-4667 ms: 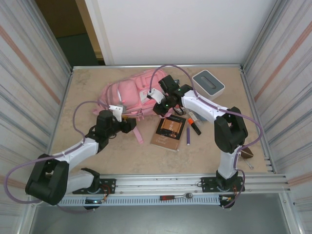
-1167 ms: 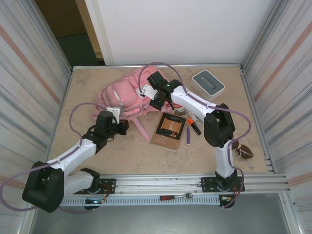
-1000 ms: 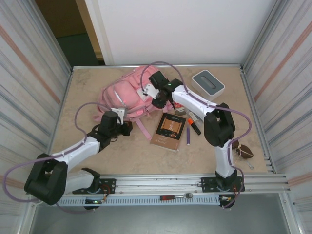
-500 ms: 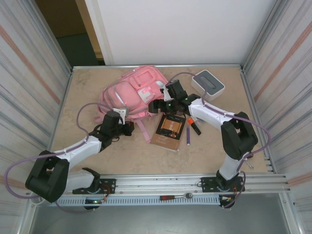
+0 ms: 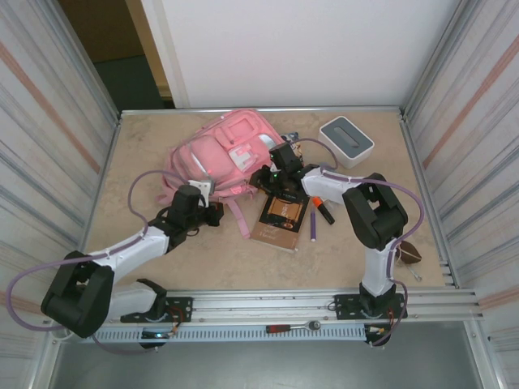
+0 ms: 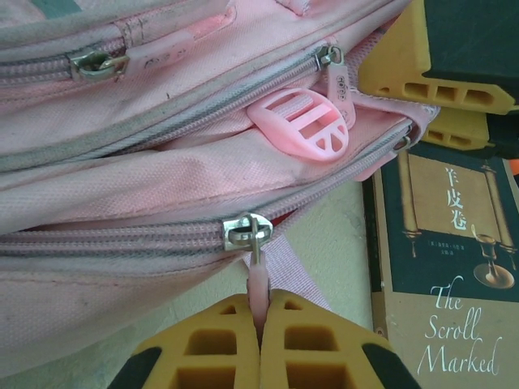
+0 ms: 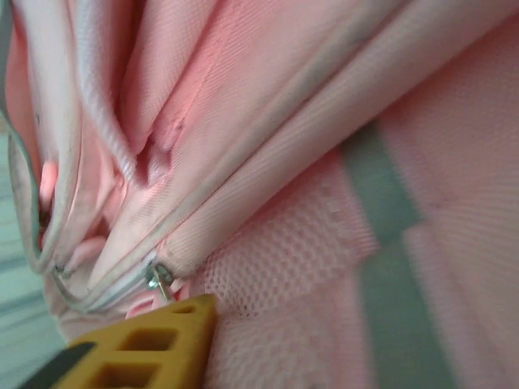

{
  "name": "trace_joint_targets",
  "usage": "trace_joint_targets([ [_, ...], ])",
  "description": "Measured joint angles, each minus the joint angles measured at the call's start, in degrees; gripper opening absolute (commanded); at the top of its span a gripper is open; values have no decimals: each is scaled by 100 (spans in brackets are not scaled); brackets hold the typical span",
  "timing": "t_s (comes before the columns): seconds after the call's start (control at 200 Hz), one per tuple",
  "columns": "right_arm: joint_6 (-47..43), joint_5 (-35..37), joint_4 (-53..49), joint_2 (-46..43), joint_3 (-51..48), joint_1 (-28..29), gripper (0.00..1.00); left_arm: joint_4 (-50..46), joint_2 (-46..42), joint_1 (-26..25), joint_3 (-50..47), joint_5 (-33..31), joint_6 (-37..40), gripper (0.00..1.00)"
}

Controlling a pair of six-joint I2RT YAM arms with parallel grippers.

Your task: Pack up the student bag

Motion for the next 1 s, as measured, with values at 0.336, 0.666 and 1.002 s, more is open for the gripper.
trace_joint_targets([
  [0.336,-540,-195,-129,-2,68,-358,9,-210,-496,382,-223,-192,214,0],
  [0.666,-2490,-66,-1222,-295,461,-737,52,-387,-743,544,-260,46,323,0],
  [1.002,-6631,804,-994,-1672,-138,560,74,-595,-916,890,-153,966,304,0],
])
